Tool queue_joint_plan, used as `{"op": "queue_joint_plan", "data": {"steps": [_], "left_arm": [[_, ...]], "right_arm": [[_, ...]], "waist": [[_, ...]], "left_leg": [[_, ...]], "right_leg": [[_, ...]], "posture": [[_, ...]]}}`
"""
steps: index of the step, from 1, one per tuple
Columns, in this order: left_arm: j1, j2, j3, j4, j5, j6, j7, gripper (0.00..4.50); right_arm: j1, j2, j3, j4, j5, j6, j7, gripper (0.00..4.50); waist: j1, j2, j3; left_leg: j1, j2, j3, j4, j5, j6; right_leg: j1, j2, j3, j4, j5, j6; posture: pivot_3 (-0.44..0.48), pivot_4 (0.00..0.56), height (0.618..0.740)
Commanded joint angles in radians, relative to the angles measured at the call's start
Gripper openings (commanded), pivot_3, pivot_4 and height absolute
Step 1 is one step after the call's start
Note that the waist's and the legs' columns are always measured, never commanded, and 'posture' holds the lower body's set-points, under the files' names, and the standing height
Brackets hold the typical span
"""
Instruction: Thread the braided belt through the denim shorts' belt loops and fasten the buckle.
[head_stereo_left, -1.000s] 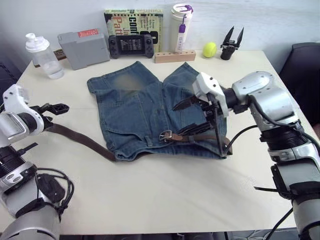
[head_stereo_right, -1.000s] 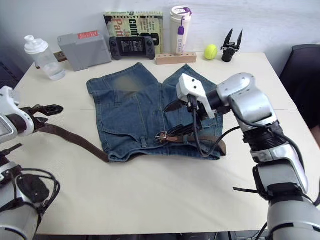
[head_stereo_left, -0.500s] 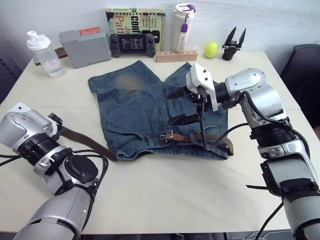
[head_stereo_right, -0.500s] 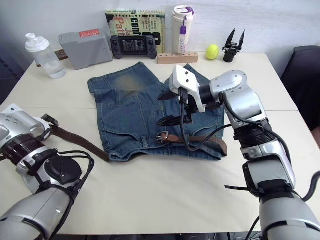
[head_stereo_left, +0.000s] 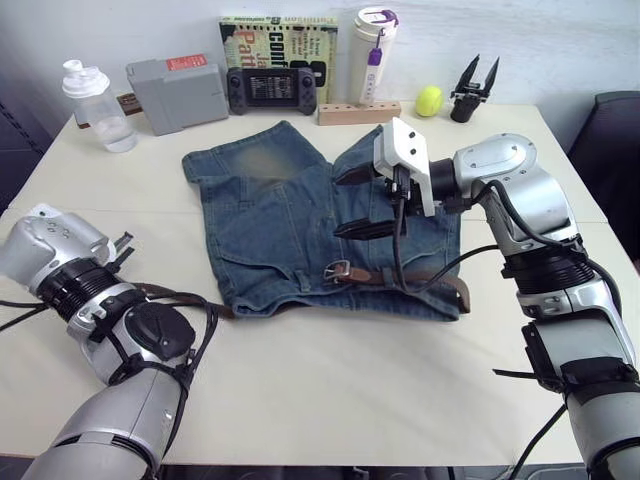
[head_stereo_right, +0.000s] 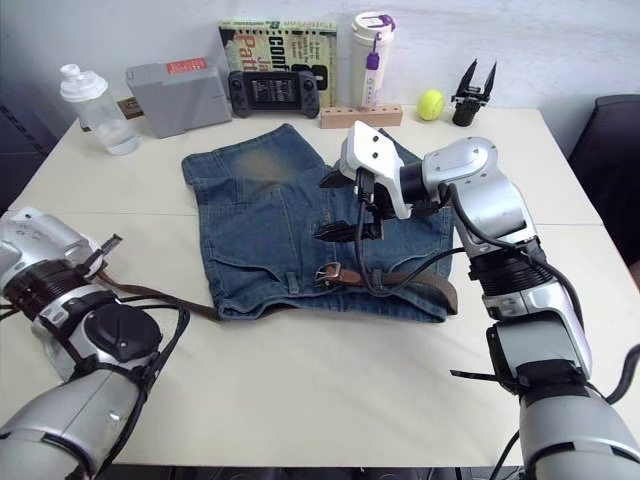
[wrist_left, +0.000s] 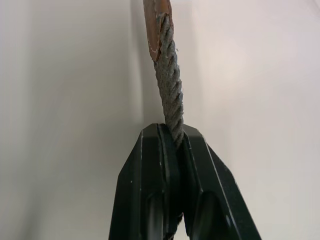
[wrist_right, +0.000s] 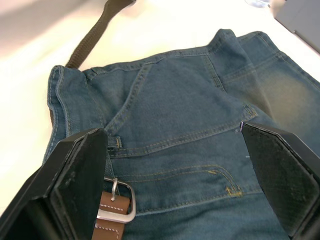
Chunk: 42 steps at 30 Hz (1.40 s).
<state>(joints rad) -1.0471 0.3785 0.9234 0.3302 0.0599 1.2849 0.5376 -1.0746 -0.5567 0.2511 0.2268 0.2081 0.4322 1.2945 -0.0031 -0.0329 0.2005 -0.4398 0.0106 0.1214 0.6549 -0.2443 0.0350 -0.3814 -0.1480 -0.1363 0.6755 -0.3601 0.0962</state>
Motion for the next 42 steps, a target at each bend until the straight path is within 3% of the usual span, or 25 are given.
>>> {"op": "queue_joint_plan", "data": {"steps": [1,5,6,9,13,22,30,34,35,39,42], "left_arm": [[0.037,0.085,-0.248,-0.029,-0.041,-0.105,-0.212,0.02],[0.186,0.202,-0.633,-0.244,-0.121,-0.273,-0.648,0.02],[0.232,0.239,-0.717,-0.295,-0.121,-0.388,-0.760,0.02],[0.333,0.306,-0.859,-0.400,-0.153,-0.627,-1.012,0.02],[0.419,0.355,-0.951,-0.483,-0.266,-0.794,-1.339,0.02],[0.427,0.435,-1.031,-0.377,-0.290,-1.070,-1.691,0.02],[0.384,0.405,-1.047,-0.310,-0.279,-1.117,-1.742,0.02],[0.373,0.394,-1.053,-0.304,-0.273,-1.114,-1.733,0.00],[0.368,0.390,-1.055,-0.299,-0.269,-1.114,-1.729,0.00],[0.358,0.375,-1.047,-0.294,-0.267,-1.112,-1.719,0.00],[0.362,0.378,-1.036,-0.292,-0.259,-1.112,-1.707,0.00]], "right_arm": [[-0.003,-0.020,-0.032,-0.023,0.004,-0.011,-0.004,4.50],[0.024,-0.047,-0.048,-0.063,0.010,0.014,-0.018,4.50],[0.038,-0.057,-0.046,-0.074,-0.014,-0.014,-0.039,4.50],[0.092,-0.066,-0.031,-0.124,-0.086,-0.115,-0.110,4.50],[0.172,-0.066,-0.011,-0.212,-0.183,-0.272,-0.204,4.50],[0.317,-0.058,0.031,-0.415,-0.261,-0.462,-0.257,4.50],[0.322,-0.015,0.054,-0.442,-0.298,-0.407,-0.307,4.50],[0.329,-0.004,0.060,-0.481,-0.253,-0.372,-0.277,2.70],[0.331,0.004,0.061,-0.492,-0.238,-0.348,-0.270,2.44],[0.324,0.016,0.073,-0.494,-0.236,-0.273,-0.262,0.40],[0.320,0.023,0.075,-0.490,-0.226,-0.238,-0.256,0.08]], "waist": [[-0.004,-0.001,0.001],[-0.009,-0.001,0.001],[-0.012,-0.001,0.001],[-0.012,-0.001,0.001],[-0.025,-0.001,0.001],[-0.025,0.001,0.002],[-0.022,0.001,0.002],[-0.024,0.001,0.002],[-0.024,0.001,0.002],[-0.025,0.001,0.002],[-0.024,0.001,0.002]], "left_leg": [[-0.001,0.000,0.001,0.000,0.000,0.000],[-0.002,0.001,0.004,-0.003,0.003,0.001],[-0.002,0.001,0.004,-0.003,0.003,0.001],[-0.003,0.001,0.006,-0.005,0.004,0.001],[-0.003,0.001,0.011,-0.006,0.004,0.002],[-0.001,0.004,0.014,-0.004,0.006,0.006],[-0.002,0.004,0.011,-0.001,0.006,0.007],[-0.002,0.004,0.011,0.000,0.007,0.007],[-0.002,0.004,0.010,0.000,0.007,0.007],[-0.002,0.004,0.010,0.000,0.007,0.008],[-0.002,0.004,0.010,0.000,0.007,0.008]], "right_leg": [[-0.002,0.000,0.000,0.000,0.000,0.000],[-0.006,0.001,0.002,0.001,0.000,-0.001],[-0.006,0.001,0.002,0.000,0.000,-0.001],[-0.008,0.000,0.003,-0.002,-0.001,-0.001],[-0.009,0.000,0.004,-0.003,-0.001,-0.001],[-0.011,-0.001,0.004,-0.001,-0.002,-0.004],[-0.010,-0.001,0.003,0.001,-0.002,-0.004],[-0.009,-0.001,0.003,0.003,-0.002,-0.004],[-0.009,-0.001,0.003,0.004,-0.002,-0.004],[-0.009,0.000,0.002,0.005,-0.002,-0.004],[-0.009,-0.001,0.002,0.005,-0.002,-0.004]], "posture": [[0.000,0.150,0.694],[0.000,0.150,0.694],[0.000,0.150,0.694],[0.000,0.150,0.694],[0.000,0.150,0.694],[0.000,0.150,0.694],[0.000,0.150,0.694],[0.000,0.150,0.694],[0.000,0.150,0.694],[0.000,0.150,0.694],[0.000,0.150,0.694]]}}
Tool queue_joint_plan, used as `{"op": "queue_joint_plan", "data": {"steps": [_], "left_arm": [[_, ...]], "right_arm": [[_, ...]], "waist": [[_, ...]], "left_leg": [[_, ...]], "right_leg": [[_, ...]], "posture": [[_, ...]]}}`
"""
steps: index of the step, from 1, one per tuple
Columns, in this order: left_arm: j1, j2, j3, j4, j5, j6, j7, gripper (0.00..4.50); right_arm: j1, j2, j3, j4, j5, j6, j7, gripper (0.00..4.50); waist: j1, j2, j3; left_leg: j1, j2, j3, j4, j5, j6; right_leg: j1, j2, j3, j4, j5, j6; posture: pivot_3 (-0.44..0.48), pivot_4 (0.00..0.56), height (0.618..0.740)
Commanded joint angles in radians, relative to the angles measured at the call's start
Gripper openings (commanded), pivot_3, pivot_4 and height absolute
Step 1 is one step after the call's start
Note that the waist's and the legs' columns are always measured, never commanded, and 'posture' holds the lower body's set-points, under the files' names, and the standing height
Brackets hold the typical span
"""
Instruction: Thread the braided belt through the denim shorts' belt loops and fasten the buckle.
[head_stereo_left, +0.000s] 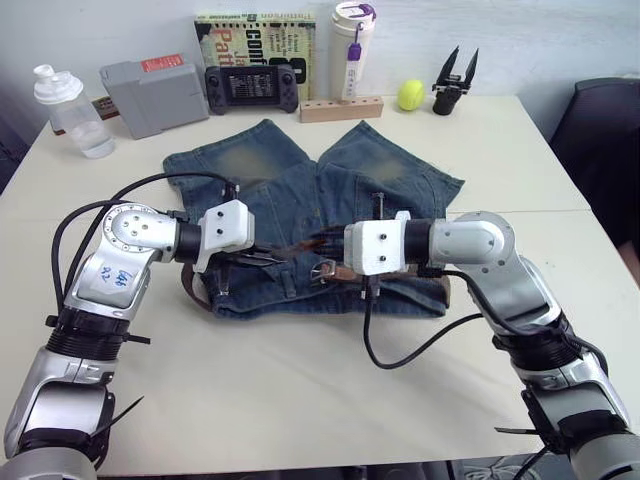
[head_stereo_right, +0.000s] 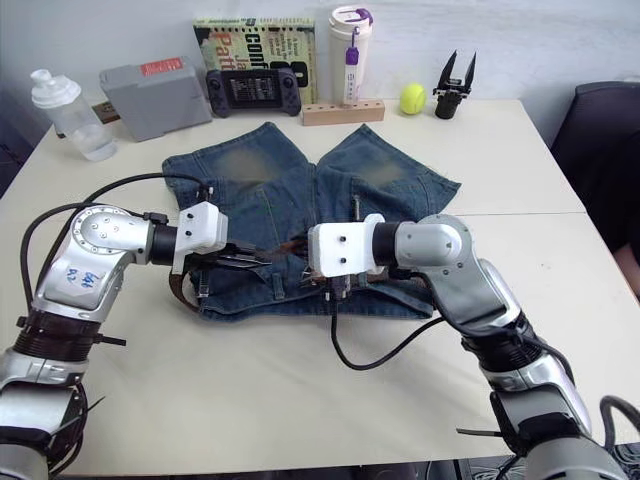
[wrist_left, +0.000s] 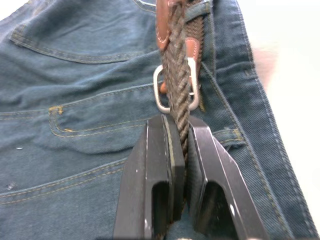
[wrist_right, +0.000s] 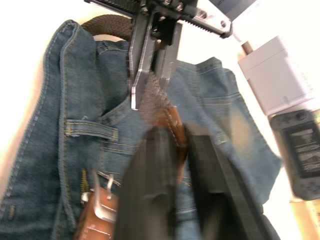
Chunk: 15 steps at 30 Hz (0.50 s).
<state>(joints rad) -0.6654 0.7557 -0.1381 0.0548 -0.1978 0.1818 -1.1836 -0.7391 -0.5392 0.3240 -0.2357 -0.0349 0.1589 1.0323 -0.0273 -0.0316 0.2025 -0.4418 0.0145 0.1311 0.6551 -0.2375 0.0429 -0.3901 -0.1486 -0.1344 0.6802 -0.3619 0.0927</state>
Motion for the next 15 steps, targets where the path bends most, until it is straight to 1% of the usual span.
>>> {"op": "queue_joint_plan", "data": {"steps": [1,2,3,4,5,6,7,9,10,11,13,14,15], "left_arm": [[-0.020,-0.001,0.038,-0.012,0.001,0.025,0.042,0.00],[-0.025,-0.003,0.050,-0.005,-0.005,0.066,0.063,0.00],[-0.037,-0.001,0.081,0.007,-0.036,0.147,0.085,0.68],[-0.045,0.006,0.106,0.011,-0.070,0.221,0.091,0.85],[-0.046,0.028,0.153,0.002,-0.123,0.316,0.094,1.22],[-0.045,0.044,0.186,-0.008,-0.157,0.380,0.097,1.43],[-0.058,0.053,0.239,0.001,-0.179,0.454,0.143,2.02],[-0.106,0.055,0.359,0.040,-0.211,0.676,0.293,2.48],[-0.126,0.053,0.402,0.051,-0.224,0.764,0.351,2.48],[-0.137,0.058,0.464,0.054,-0.276,0.888,0.368,2.48],[-0.134,0.067,0.546,0.018,-0.360,1.066,0.374,2.48],[-0.138,0.075,0.592,-0.004,-0.416,1.201,0.355,2.48],[-0.138,0.108,0.605,0.018,-0.526,1.315,0.342,2.48]], "right_arm": [[-0.018,0.006,0.004,-0.024,0.017,0.042,0.009,0.08],[-0.020,0.006,0.006,-0.020,0.017,0.046,0.010,0.08],[-0.023,0.007,0.008,-0.008,0.014,0.041,0.010,0.00],[-0.026,0.008,0.010,0.002,0.011,0.037,0.009,0.00],[-0.030,0.009,0.014,0.024,0.003,0.015,0.004,0.00],[-0.032,0.010,0.018,0.039,-0.002,-0.002,0.001,0.00],[-0.036,0.008,0.028,0.070,-0.033,-0.060,-0.020,0.00],[-0.041,0.000,0.051,0.156,-0.130,-0.225,-0.098,0.00],[-0.041,-0.001,0.058,0.189,-0.163,-0.286,-0.127,0.00],[-0.035,-0.008,0.066,0.231,-0.207,-0.375,-0.173,0.00],[-0.024,-0.010,0.073,0.291,-0.246,-0.499,-0.228,0.00],[-0.019,-0.009,0.077,0.317,-0.268,-0.563,-0.262,0.00],[-0.017,-0.002,0.079,0.343,-0.283,-0.617,-0.290,0.00]], "waist": [[0.000,0.000,0.000],[0.000,0.000,0.000],[0.000,0.000,0.000],[0.000,0.000,0.000],[0.000,0.000,0.000],[-0.001,0.000,0.000],[-0.006,0.000,0.000],[-0.003,0.000,0.000],[-0.003,0.000,0.000],[-0.003,0.000,0.000],[-0.003,0.000,0.000],[-0.004,0.000,0.000],[-0.004,-0.001,0.001]], "left_leg": [[0.000,0.000,0.000,0.000,0.000,0.000],[0.000,0.000,0.000,0.000,0.000,0.000],[0.000,0.000,0.000,0.000,0.000,0.000],[0.000,0.000,-0.001,0.000,0.000,0.000],[0.000,0.000,-0.001,0.000,0.000,0.000],[0.000,0.000,-0.001,0.001,0.000,0.000],[-0.001,0.000,-0.002,0.001,0.000,0.000],[0.000,0.000,-0.002,0.000,0.000,0.000],[0.000,0.000,-0.002,0.000,0.000,0.000],[-0.001,0.000,-0.003,0.001,0.000,0.000],[0.000,0.000,-0.003,0.001,0.000,0.000],[0.000,0.000,-0.002,0.001,0.000,0.000],[0.000,-0.001,-0.002,0.001,0.000,0.000]], "right_leg": [[0.000,0.000,0.000,0.000,0.000,0.000],[0.000,0.000,0.000,0.000,0.000,0.000],[0.000,0.000,0.000,0.000,0.000,0.000],[0.000,0.000,0.000,0.000,0.000,0.000],[0.000,0.000,0.000,0.000,0.000,0.000],[0.000,0.000,0.000,0.001,0.000,0.000],[0.000,0.000,-0.001,0.001,0.000,0.000],[0.000,0.001,-0.001,0.001,0.000,0.000],[0.000,0.000,-0.001,0.001,0.000,0.000],[0.000,0.001,-0.001,0.002,0.000,0.000],[0.000,0.000,0.000,0.002,0.000,0.000],[0.000,0.000,0.000,0.002,0.000,0.000],[0.000,0.000,0.001,0.002,0.000,0.000]], "posture": [[0.000,0.150,0.694],[0.000,0.150,0.694],[0.000,0.150,0.694],[0.000,0.150,0.694],[0.000,0.150,0.694],[0.000,0.150,0.694],[0.000,0.150,0.694],[0.000,0.150,0.694],[0.000,0.150,0.694],[0.000,0.150,0.694],[0.000,0.150,0.694],[0.000,0.150,0.694],[0.000,0.150,0.694]]}}
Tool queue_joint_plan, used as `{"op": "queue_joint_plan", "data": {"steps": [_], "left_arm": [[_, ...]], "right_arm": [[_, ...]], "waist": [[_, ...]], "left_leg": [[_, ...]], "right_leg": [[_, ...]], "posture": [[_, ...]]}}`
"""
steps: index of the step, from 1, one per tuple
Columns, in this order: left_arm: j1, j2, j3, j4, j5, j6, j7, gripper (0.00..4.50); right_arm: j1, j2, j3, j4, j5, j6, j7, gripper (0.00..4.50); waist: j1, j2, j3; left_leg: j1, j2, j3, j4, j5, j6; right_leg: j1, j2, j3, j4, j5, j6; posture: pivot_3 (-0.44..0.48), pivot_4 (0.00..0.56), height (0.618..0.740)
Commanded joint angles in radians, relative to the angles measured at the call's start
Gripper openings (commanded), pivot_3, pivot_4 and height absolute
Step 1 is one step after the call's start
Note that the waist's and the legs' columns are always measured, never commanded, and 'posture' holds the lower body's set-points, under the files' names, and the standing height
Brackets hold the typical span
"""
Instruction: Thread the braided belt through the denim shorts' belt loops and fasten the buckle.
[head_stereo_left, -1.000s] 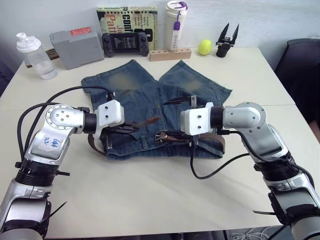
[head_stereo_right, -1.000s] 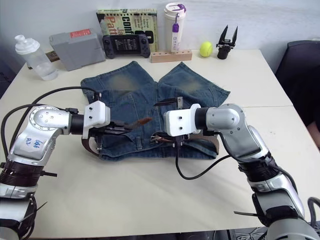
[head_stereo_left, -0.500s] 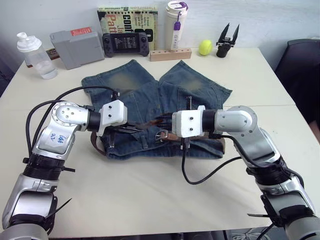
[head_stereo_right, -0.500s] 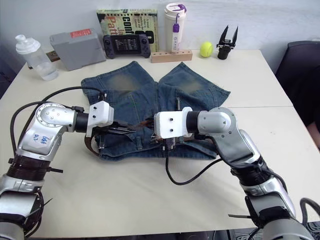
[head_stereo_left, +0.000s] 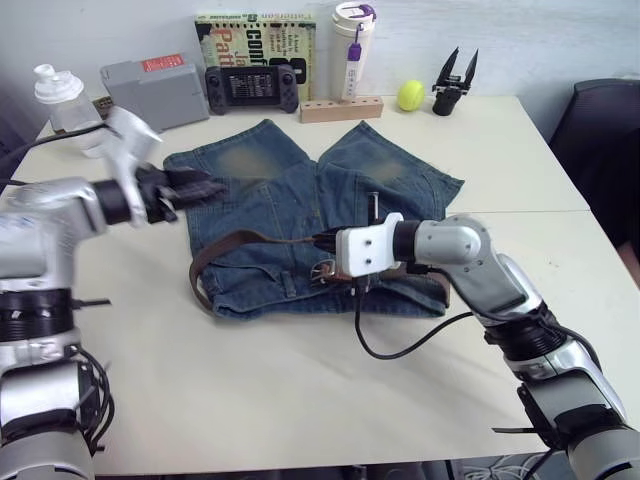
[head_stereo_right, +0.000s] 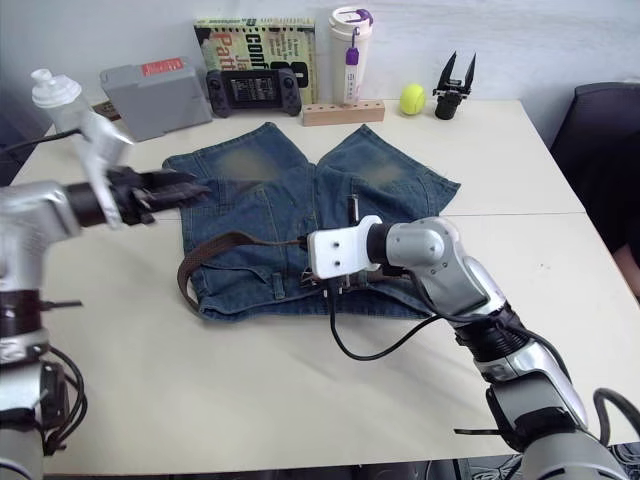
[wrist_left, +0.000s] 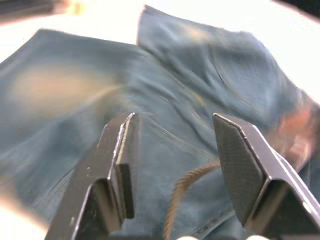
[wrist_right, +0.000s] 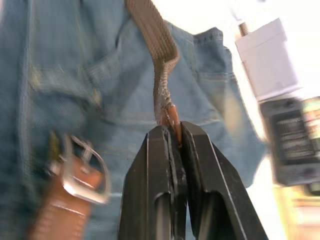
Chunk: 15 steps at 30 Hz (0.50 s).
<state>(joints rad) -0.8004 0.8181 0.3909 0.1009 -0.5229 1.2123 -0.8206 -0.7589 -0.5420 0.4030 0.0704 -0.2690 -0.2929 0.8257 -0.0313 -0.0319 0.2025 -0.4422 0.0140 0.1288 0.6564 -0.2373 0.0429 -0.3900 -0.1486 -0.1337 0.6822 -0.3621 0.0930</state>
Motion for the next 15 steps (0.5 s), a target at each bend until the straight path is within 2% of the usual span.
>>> {"op": "queue_joint_plan", "data": {"steps": [1,2,3,5,7,10,13,15], "left_arm": [[0.003,0.068,0.087,-0.023,-0.312,0.359,-0.021,2.48],[0.011,0.108,0.062,0.020,-0.468,0.394,-0.007,2.48],[0.036,0.162,-0.011,0.053,-0.623,0.402,0.025,2.48],[0.095,0.255,-0.155,0.055,-0.837,0.402,0.118,2.48],[0.102,0.296,-0.255,0.115,-1.033,0.402,0.245,2.48],[0.109,0.280,-0.310,0.204,-1.195,0.398,0.450,2.48],[0.176,0.274,-0.376,0.220,-1.418,0.283,0.672,2.48],[0.196,0.209,-0.353,0.236,-1.449,0.238,0.772,2.48]], "right_arm": [[0.005,0.007,0.003,0.055,-0.063,-0.212,-0.109,0.00],[0.002,0.014,0.004,0.070,-0.082,-0.259,-0.141,0.00],[-0.001,0.026,0.002,0.079,-0.087,-0.292,-0.162,0.00],[-0.012,0.041,-0.002,0.096,-0.110,-0.353,-0.209,0.00],[-0.023,0.052,-0.007,0.109,-0.128,-0.394,-0.243,0.00],[-0.038,0.060,-0.015,0.117,-0.142,-0.425,-0.273,0.00],[-0.043,0.058,-0.022,0.112,-0.124,-0.422,-0.273,0.00],[-0.040,0.053,-0.026,0.099,-0.114,-0.419,-0.268,0.00]], "waist": [[0.000,-0.002,0.001],[0.000,-0.002,0.001],[0.000,-0.002,0.001],[-0.003,-0.002,0.002],[-0.002,0.000,0.002],[0.002,-0.001,0.002],[0.001,-0.001,0.002],[0.002,-0.001,0.002]], "left_leg": [[0.000,0.000,0.000,0.000,0.000,0.000],[0.000,0.000,-0.001,0.000,0.000,0.000],[0.000,0.000,-0.001,0.001,0.000,0.000],[0.000,0.000,-0.004,0.002,0.000,-0.001],[0.005,0.000,-0.007,0.003,0.000,-0.002],[0.005,0.000,-0.011,0.005,0.000,-0.003],[0.005,-0.001,-0.014,0.006,0.000,-0.003],[0.005,-0.002,-0.015,0.006,0.000,-0.002]], "right_leg": [[0.000,0.001,0.000,0.000,0.000,0.000],[0.000,0.001,0.001,0.000,0.000,0.000],[0.000,0.001,0.001,0.001,0.000,0.000],[0.002,0.001,0.003,0.000,-0.001,-0.001],[0.007,0.001,0.006,-0.002,-0.002,-0.002],[0.009,0.002,0.008,-0.001,-0.003,-0.003],[0.011,0.003,0.011,-0.001,-0.004,-0.002],[0.012,0.003,0.014,-0.001,-0.004,-0.002]], "posture": [[0.000,0.150,0.694],[0.000,0.150,0.694],[0.000,0.150,0.694],[0.000,0.150,0.694],[0.000,0.150,0.694],[0.000,0.150,0.694],[0.000,0.150,0.694],[0.000,0.150,0.694]]}}
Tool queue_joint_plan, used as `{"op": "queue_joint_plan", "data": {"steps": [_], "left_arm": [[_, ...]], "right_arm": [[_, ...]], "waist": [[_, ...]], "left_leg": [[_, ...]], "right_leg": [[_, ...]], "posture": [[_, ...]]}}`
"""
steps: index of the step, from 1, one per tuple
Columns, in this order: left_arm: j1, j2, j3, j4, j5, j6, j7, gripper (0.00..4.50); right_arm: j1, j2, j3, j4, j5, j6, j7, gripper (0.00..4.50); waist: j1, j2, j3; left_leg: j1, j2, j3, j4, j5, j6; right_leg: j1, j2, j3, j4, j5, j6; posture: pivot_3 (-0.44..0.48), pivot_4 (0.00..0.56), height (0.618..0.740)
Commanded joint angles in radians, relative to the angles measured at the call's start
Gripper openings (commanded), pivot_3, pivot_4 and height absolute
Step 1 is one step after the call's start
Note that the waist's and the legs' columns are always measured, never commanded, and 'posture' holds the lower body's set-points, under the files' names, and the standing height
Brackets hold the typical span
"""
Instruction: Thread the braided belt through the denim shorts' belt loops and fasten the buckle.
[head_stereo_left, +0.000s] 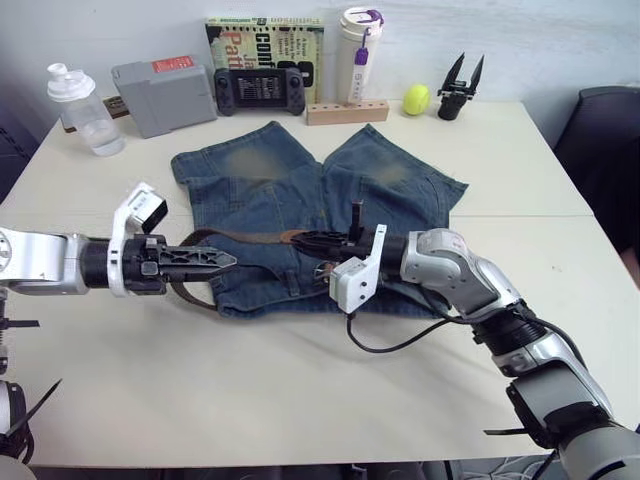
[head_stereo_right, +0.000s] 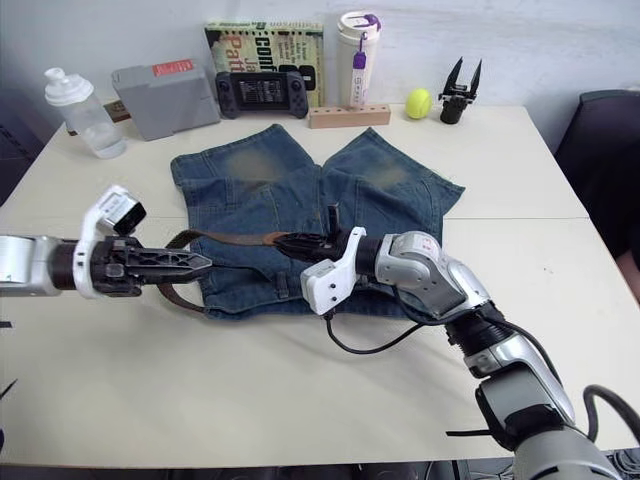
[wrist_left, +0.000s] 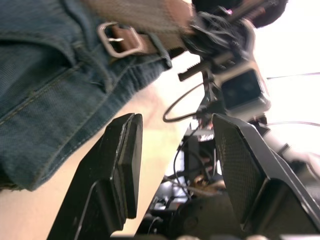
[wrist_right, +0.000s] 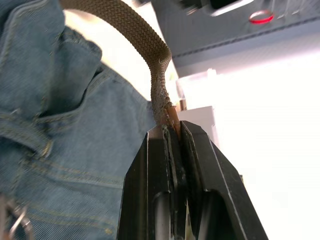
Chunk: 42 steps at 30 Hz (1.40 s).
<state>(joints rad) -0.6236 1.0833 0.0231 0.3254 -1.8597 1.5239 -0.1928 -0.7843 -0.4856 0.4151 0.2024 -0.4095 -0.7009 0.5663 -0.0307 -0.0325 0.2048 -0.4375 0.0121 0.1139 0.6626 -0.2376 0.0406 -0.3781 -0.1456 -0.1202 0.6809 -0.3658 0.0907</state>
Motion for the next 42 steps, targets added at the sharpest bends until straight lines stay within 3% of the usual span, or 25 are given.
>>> {"op": "queue_joint_plan", "data": {"steps": [1,6,11,15,18,22,26,33,37,40,42], "left_arm": [[0.023,-0.116,0.053,0.018,-0.113,-0.101,0.202,2.48],[0.044,-0.377,0.231,-0.057,-0.113,-0.195,0.456,2.48],[0.047,-0.526,0.358,-0.140,-0.113,-0.220,0.621,2.48],[0.058,-0.471,0.357,-0.129,-0.113,-0.138,0.573,2.48],[0.078,-0.391,0.317,-0.122,-0.113,-0.072,0.453,2.48],[0.060,-0.371,0.293,-0.094,-0.113,-0.080,0.442,2.48],[0.044,-0.443,0.303,-0.095,-0.113,-0.125,0.501,2.48],[0.029,-0.667,0.376,-0.147,-0.113,-0.229,0.727,2.48],[0.034,-0.720,0.409,-0.162,-0.113,-0.242,0.810,2.48],[0.031,-0.733,0.442,-0.156,-0.113,-0.252,0.866,1.63],[0.027,-0.733,0.457,-0.153,-0.113,-0.243,0.875,0.65]], "right_arm": [[-0.011,-0.006,-0.040,-0.042,0.031,-0.006,-0.006,0.00],[0.014,-0.024,-0.048,-0.068,0.033,0.004,-0.003,0.00],[0.030,-0.034,-0.055,-0.083,0.031,0.014,0.004,0.00],[0.036,-0.043,-0.061,-0.076,0.023,0.016,0.002,0.00],[0.033,-0.055,-0.065,-0.037,0.000,0.007,-0.014,0.00],[0.055,-0.067,-0.053,0.009,-0.036,-0.034,-0.049,0.00],[0.083,-0.050,-0.057,-0.029,-0.007,-0.050,-0.057,0.00],[0.107,-0.059,-0.082,-0.080,0.018,-0.044,-0.057,0.00],[0.109,-0.060,-0.094,-0.093,0.022,-0.038,-0.054,0.00],[0.115,-0.064,-0.105,-0.109,0.030,-0.035,-0.048,0.00],[0.122,-0.069,-0.109,-0.117,0.031,-0.033,-0.046,0.00]], "waist": [[0.002,0.000,0.000],[0.003,-0.002,-0.001],[0.001,-0.003,-0.001],[0.000,-0.003,-0.001],[0.002,-0.003,-0.001],[0.007,-0.003,-0.001],[0.008,-0.003,-0.001],[0.005,-0.003,-0.001],[0.005,-0.003,-0.001],[0.006,-0.003,-0.001],[0.007,-0.003,-0.001]], "left_leg": [[0.000,0.000,0.000,0.000,0.000,0.000],[-0.002,-0.002,-0.004,0.002,0.000,0.000],[-0.001,-0.002,-0.005,0.002,0.000,0.000],[-0.001,0.000,-0.005,0.001,0.001,-0.001],[-0.001,0.001,-0.005,0.000,0.002,-0.003],[0.000,0.001,-0.005,0.000,0.002,-0.003],[-0.001,0.000,-0.006,0.000,0.002,-0.003],[-0.001,0.001,-0.007,0.000,0.002,-0.004],[-0.001,0.001,-0.007,0.000,0.003,-0.004],[-0.001,0.001,-0.007,0.000,0.003,-0.004],[-0.001,0.001,-0.007,0.000,0.003,-0.004]], "right_leg": [[0.000,0.000,0.001,0.000,0.000,0.000],[0.002,0.001,0.002,0.000,0.000,0.001],[0.004,0.002,0.001,0.000,0.000,0.001],[0.004,0.005,0.001,-0.001,0.000,0.001],[0.003,0.008,0.003,-0.001,0.000,0.001],[0.004,0.008,0.005,-0.004,0.000,0.001],[0.004,0.008,0.006,-0.004,0.000,0.001],[0.004,0.009,0.006,-0.004,0.000,0.001],[0.005,0.009,0.006,-0.005,0.000,0.001],[0.005,0.010,0.006,-0.005,0.000,0.001],[0.005,0.010,0.006,-0.005,0.000,0.001]], "posture": [[0.000,0.150,0.694],[0.000,0.150,0.694],[0.000,0.150,0.694],[0.000,0.150,0.694],[0.000,0.150,0.694],[0.000,0.150,0.694],[0.000,0.150,0.694],[0.000,0.150,0.694],[0.000,0.150,0.694],[0.000,0.150,0.694],[0.000,0.150,0.694]]}}
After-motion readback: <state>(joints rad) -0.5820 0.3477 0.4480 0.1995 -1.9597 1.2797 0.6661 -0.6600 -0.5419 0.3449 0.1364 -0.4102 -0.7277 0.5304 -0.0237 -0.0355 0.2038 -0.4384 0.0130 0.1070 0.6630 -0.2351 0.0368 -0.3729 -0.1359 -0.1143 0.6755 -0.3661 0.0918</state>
